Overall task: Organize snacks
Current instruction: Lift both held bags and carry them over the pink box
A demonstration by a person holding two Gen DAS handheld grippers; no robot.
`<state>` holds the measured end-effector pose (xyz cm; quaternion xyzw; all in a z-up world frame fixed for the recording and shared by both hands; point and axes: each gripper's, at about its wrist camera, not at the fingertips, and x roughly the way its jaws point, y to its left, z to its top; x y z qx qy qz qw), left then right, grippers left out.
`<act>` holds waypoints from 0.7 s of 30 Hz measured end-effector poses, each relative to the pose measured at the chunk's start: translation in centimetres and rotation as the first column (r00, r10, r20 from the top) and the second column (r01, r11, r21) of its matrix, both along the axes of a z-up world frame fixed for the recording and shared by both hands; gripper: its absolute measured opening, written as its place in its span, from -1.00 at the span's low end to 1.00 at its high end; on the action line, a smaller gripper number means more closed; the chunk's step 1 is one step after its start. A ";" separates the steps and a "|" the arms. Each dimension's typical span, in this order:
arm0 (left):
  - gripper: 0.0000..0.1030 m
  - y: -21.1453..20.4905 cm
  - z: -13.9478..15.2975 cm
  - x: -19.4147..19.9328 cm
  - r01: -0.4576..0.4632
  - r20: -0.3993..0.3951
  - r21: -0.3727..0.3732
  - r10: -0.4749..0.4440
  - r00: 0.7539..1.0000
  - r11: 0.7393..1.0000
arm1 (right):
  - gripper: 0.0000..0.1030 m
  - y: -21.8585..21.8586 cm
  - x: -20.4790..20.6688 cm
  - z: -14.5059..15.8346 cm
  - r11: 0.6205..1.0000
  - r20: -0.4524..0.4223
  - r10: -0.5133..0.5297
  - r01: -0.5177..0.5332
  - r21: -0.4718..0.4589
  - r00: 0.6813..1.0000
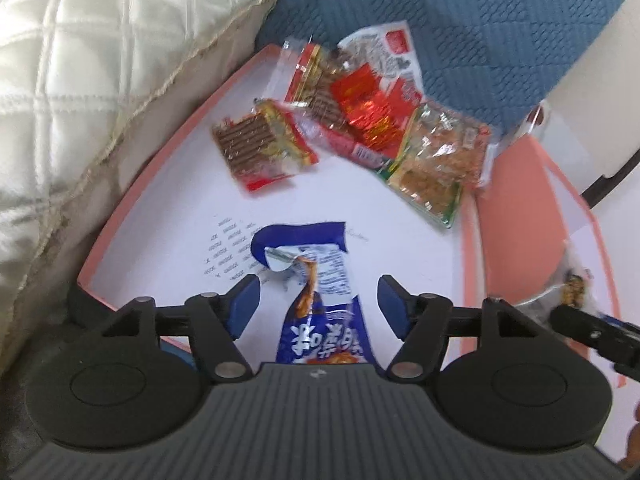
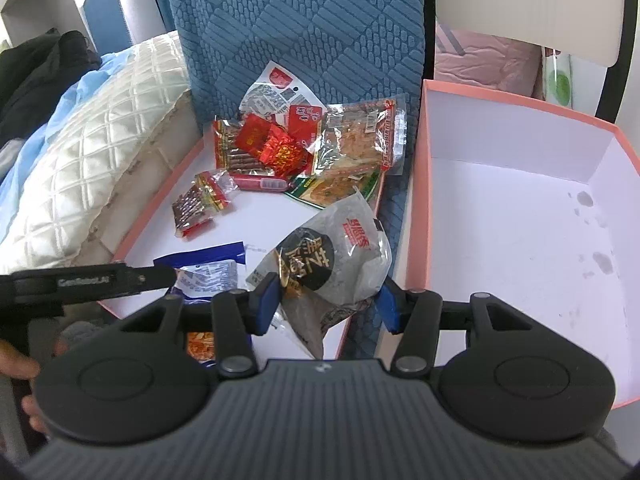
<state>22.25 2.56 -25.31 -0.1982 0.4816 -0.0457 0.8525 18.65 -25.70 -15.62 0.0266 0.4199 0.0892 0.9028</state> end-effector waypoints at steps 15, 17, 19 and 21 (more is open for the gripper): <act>-0.34 -2.8 -3.7 0.8 0.057 -0.066 0.049 -0.053 0.996 0.997 | 0.04 -0.4 0.5 -0.5 1.000 -0.021 0.007 -0.007 -0.002 1.000; -0.42 -2.8 -3.5 0.7 0.056 -0.059 0.061 -0.053 0.997 0.997 | 0.04 -0.3 0.5 -0.5 1.000 -0.022 0.007 -0.007 -0.005 1.000; -0.45 -2.8 -3.1 0.6 0.055 -0.056 0.067 -0.051 0.997 0.996 | 0.04 -0.3 0.5 -0.5 1.000 -0.021 0.007 -0.007 -0.007 1.000; -0.46 -2.6 -2.5 0.5 0.051 -0.055 0.058 -0.048 0.997 0.997 | 0.04 -0.3 0.5 -0.6 1.000 -0.020 0.010 -0.010 -0.011 1.000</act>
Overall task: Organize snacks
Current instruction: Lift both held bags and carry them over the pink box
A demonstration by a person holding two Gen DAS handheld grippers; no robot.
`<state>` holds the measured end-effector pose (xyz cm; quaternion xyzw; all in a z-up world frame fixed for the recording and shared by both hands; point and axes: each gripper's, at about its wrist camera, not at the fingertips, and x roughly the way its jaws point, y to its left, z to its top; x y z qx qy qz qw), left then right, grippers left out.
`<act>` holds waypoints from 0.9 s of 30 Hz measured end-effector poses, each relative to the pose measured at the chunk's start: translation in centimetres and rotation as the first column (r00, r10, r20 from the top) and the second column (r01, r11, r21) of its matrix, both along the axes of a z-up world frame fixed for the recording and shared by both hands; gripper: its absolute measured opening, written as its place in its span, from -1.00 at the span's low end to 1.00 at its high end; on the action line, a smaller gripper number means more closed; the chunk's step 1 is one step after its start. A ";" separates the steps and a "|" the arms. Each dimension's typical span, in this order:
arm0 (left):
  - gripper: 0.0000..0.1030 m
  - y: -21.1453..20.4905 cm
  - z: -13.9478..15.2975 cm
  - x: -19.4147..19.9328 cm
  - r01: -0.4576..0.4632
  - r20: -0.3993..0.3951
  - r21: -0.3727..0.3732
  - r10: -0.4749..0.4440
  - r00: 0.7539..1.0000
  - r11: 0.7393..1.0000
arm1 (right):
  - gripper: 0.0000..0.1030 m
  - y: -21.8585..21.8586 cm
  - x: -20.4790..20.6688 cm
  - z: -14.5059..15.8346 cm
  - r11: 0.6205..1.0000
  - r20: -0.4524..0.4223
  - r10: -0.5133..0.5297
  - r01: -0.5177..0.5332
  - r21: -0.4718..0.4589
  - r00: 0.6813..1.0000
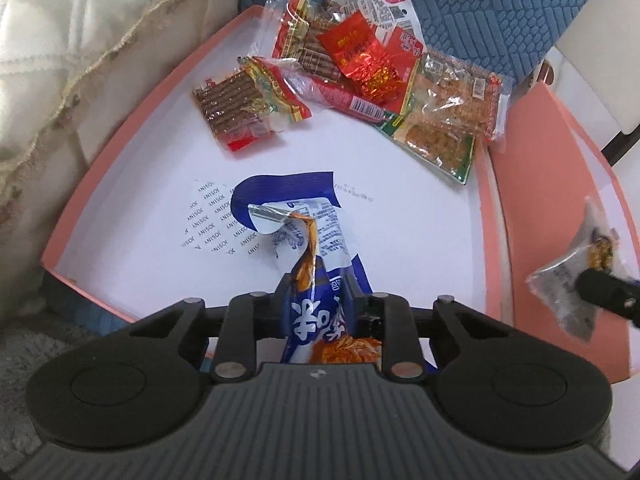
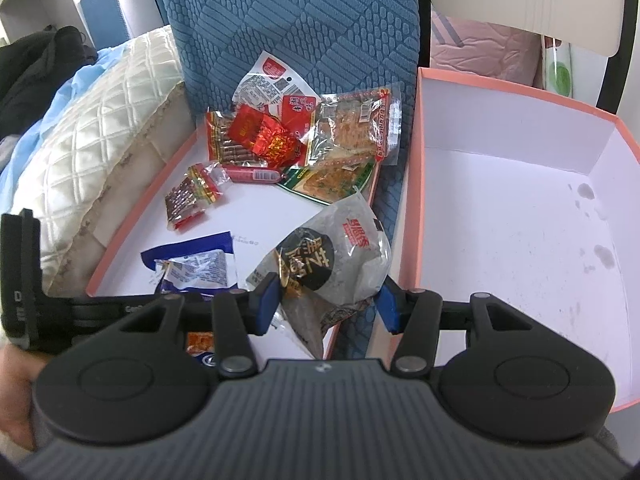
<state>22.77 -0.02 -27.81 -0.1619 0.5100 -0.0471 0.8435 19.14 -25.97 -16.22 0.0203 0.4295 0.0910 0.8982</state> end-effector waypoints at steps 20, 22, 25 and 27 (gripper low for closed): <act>-0.46 -2.6 14.1 0.8 0.068 0.225 0.019 -0.070 0.972 0.998 | 0.04 -0.1 0.9 6.4 1.000 0.178 0.009 -0.004 -0.031 0.984; -0.46 -3.4 15.6 1.0 0.083 0.254 0.016 -0.084 0.963 0.996 | 0.04 -0.6 1.2 7.6 1.000 0.206 -0.001 0.006 -0.028 0.979; -0.46 -4.7 17.4 1.5 0.101 0.286 0.002 -0.097 0.953 0.995 | 0.04 -1.6 1.2 9.2 0.999 0.246 -0.018 0.027 -0.032 0.969; -0.46 -5.7 18.4 1.8 0.118 0.308 -0.001 -0.111 0.945 0.993 | 0.04 -2.4 1.0 10.0 0.999 0.264 -0.032 0.042 -0.033 0.964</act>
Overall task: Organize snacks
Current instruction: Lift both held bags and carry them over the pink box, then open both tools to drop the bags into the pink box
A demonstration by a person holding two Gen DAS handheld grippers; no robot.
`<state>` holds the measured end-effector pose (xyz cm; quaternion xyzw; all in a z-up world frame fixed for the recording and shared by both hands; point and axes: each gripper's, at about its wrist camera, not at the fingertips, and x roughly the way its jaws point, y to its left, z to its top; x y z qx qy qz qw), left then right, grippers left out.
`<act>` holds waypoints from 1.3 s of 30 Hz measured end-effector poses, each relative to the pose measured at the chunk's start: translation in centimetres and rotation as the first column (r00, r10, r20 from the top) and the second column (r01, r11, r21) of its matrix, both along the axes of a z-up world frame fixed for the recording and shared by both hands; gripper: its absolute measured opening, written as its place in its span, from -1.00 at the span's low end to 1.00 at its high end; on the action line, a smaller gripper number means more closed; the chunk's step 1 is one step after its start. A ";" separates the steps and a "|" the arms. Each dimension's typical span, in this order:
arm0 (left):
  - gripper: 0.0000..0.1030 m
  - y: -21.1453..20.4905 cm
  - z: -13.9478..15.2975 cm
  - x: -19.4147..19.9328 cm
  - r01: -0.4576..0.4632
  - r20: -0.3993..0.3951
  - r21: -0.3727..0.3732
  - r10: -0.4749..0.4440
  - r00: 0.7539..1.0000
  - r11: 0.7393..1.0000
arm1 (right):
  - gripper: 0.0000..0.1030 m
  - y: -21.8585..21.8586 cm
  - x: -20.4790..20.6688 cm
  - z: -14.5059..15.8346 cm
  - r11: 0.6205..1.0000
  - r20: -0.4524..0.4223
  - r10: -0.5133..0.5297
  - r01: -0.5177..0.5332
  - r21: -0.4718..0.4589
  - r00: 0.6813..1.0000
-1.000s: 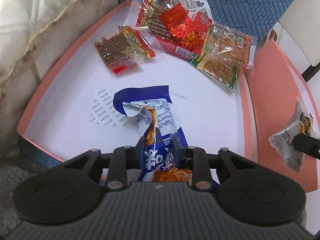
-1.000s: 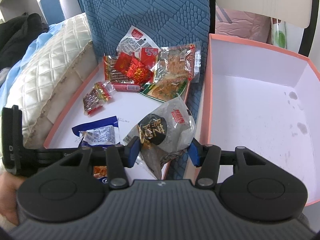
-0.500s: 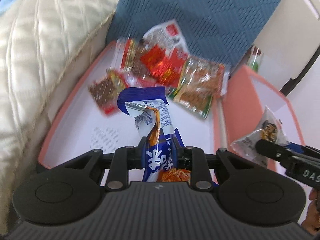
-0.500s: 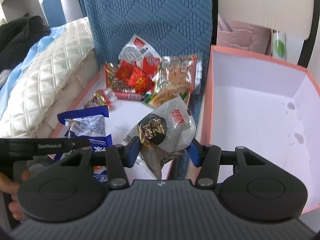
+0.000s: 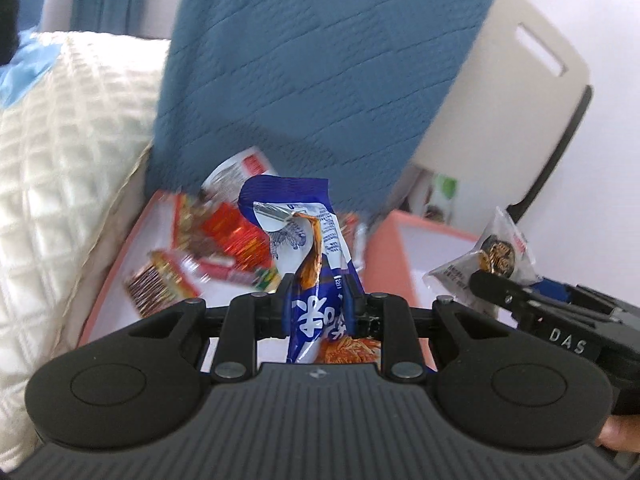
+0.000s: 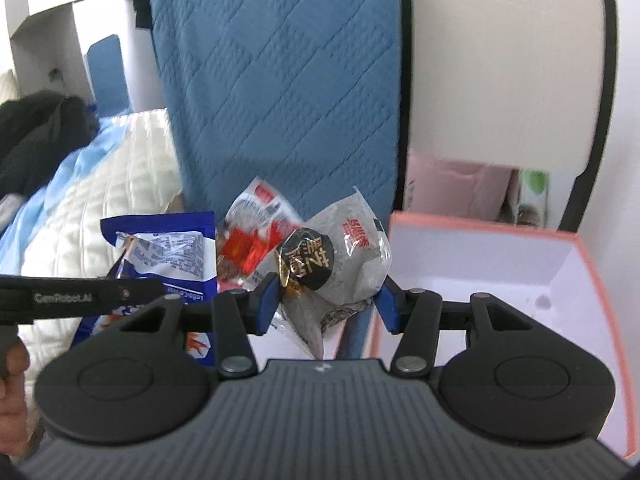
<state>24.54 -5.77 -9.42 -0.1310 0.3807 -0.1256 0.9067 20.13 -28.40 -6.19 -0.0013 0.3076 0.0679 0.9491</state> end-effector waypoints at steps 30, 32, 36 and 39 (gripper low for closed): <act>-0.46 -17.0 -4.0 1.6 0.223 -0.142 0.010 -0.219 0.965 0.975 | 0.05 -15.0 0.0 -2.9 0.979 -0.196 -0.203 0.201 -0.026 0.960; -0.46 -17.5 -5.1 1.5 0.234 -0.162 0.013 -0.229 0.960 0.972 | 0.04 -15.3 0.4 -4.0 0.979 -0.214 -0.204 0.200 -0.038 0.955; -0.46 -18.2 -7.6 1.8 0.248 -0.215 0.025 -0.237 0.948 0.969 | 0.04 -16.2 0.9 -6.1 0.977 -0.253 -0.213 0.212 -0.030 0.944; -0.46 -18.6 -9.0 2.2 0.253 -0.245 0.023 -0.239 0.940 0.967 | 0.04 -16.7 1.0 -7.6 0.974 -0.281 -0.220 0.224 -0.018 0.934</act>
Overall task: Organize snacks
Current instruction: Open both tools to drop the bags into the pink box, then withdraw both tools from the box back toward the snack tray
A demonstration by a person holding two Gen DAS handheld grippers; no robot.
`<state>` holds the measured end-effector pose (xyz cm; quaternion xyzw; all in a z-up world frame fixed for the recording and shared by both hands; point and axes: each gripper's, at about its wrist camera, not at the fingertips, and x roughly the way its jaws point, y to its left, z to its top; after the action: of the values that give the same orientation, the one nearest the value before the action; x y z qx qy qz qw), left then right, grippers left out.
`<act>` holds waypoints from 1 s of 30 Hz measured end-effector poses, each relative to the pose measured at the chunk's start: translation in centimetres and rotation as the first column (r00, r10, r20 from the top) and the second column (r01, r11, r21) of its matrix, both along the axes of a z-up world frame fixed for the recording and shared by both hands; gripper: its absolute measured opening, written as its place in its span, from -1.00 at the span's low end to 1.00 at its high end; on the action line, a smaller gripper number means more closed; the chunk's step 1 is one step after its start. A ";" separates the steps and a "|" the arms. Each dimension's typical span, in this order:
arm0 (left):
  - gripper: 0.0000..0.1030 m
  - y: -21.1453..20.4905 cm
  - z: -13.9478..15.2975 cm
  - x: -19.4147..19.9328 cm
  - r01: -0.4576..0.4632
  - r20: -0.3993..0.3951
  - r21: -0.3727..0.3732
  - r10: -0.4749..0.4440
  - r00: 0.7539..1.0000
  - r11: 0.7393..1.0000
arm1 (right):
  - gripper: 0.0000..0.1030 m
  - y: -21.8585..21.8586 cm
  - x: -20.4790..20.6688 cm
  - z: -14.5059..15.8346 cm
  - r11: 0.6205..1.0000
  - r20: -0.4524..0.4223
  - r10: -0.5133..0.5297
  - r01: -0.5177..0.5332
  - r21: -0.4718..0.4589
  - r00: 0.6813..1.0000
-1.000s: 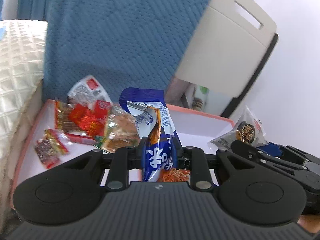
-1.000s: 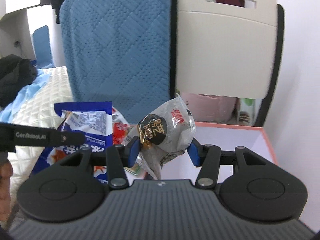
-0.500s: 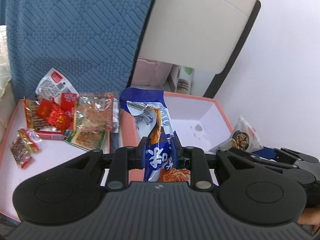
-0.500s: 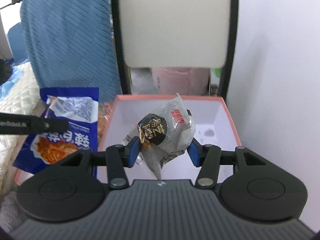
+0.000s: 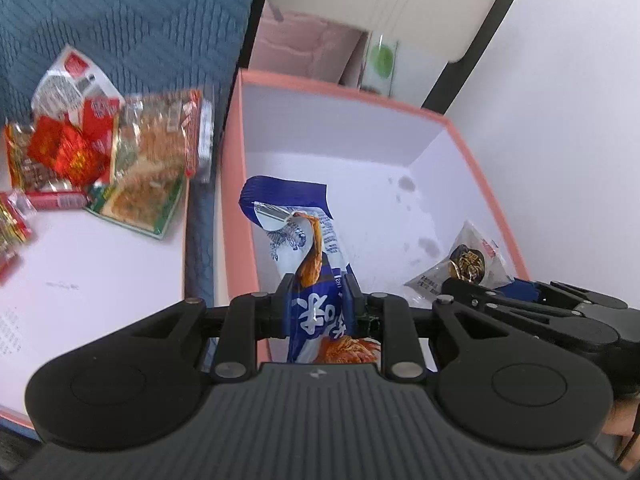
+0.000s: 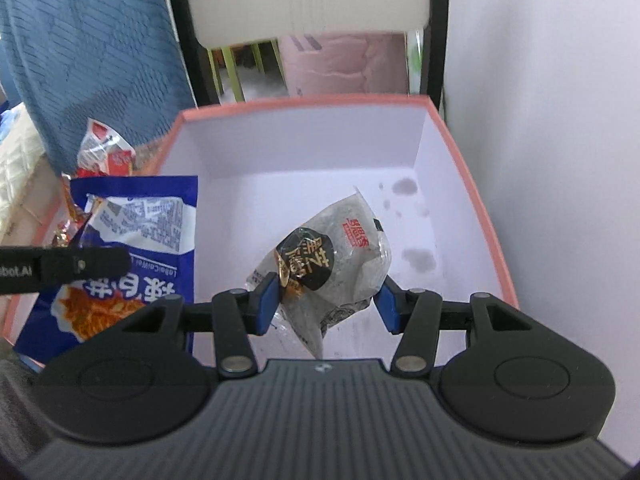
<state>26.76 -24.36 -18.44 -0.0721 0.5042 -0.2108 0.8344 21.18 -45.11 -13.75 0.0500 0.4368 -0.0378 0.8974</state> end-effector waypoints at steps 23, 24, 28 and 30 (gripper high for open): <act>0.15 2.5 3.9 -2.0 -0.043 0.133 -0.014 0.044 0.990 0.999 | 0.52 -1.9 -0.5 0.2 0.999 0.064 -0.044 0.043 0.017 0.997; 0.15 2.9 4.4 -2.4 -0.048 0.151 -0.010 0.049 0.987 0.999 | 0.52 -1.8 -0.7 0.6 0.999 0.080 -0.040 0.039 0.021 0.996; 0.15 4.9 6.3 -4.1 -0.092 0.206 -0.019 0.094 0.974 0.996 | 0.52 -1.0 -1.2 2.4 0.999 0.142 -0.026 0.020 0.046 0.989; 0.15 5.9 7.0 -4.8 -0.110 0.226 -0.027 0.113 0.968 0.994 | 0.52 -0.3 -1.5 3.1 0.999 0.171 -0.011 0.002 0.049 0.985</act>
<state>22.00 -18.45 -11.47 -0.0818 0.3990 -0.1742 0.8965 19.68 -45.45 -10.64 0.0765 0.3588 -0.0256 0.9299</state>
